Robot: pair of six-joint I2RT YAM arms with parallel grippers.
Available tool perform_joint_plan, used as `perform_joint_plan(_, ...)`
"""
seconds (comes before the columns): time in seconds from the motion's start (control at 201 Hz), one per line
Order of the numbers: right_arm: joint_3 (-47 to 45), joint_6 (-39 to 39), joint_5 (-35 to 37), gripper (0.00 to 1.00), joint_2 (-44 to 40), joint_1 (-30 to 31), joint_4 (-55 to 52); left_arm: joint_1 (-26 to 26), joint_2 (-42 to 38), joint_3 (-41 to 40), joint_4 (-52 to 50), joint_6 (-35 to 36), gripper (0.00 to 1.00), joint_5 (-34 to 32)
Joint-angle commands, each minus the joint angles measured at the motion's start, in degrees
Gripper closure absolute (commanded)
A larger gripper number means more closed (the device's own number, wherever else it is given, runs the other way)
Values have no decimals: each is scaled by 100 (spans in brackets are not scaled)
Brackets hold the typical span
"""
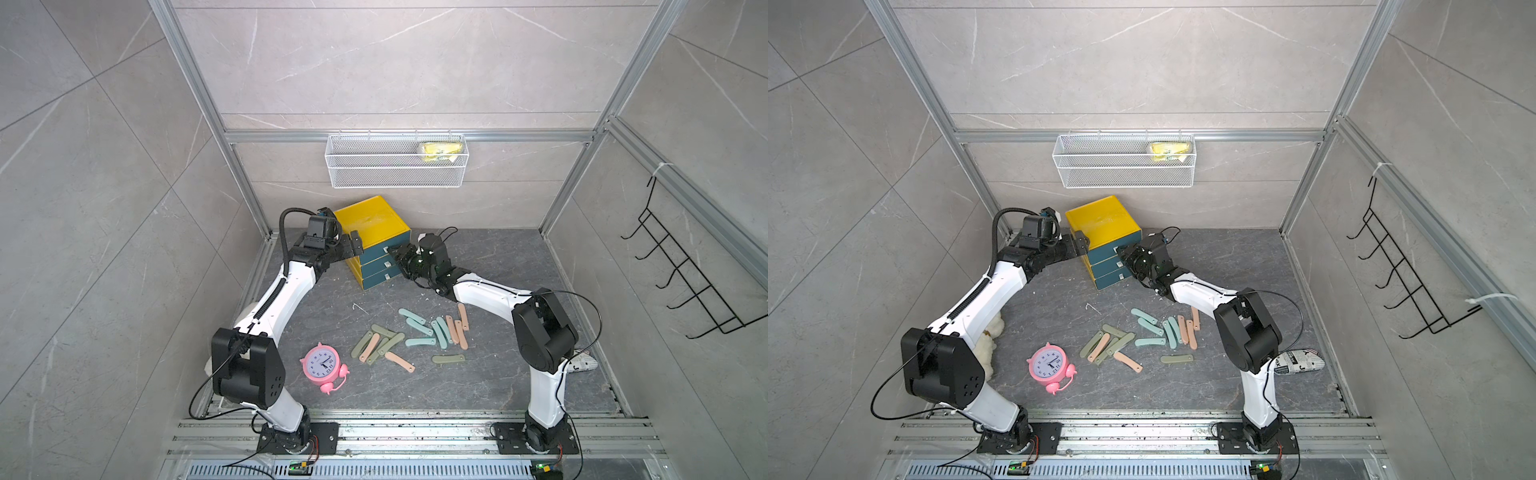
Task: Place the fruit knives into the drawer by color
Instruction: Open the drawer in the storage box.
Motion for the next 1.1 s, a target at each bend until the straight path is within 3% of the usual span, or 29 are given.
perform_joint_plan(0.0, 63, 166, -29, 44, 50, 34, 310, 46, 52, 149, 137, -60, 1, 133)
perform_joint_plan(0.413, 519, 193, -99, 62, 438, 69, 269, 126, 126, 195, 189, -112, 1, 278)
perform_joint_plan(0.528, 587, 191, -122, 76, 498, 70, 277, 143, 195, 244, 217, -143, 1, 319)
perform_joint_plan(0.617, 593, 182, -121, 100, 496, 70, 182, 165, 261, 291, 240, -197, 1, 311)
perform_joint_plan(1.1, -375, 117, -198, 100, -92, 113, 479, 249, 911, 897, -22, -306, 0, 175)
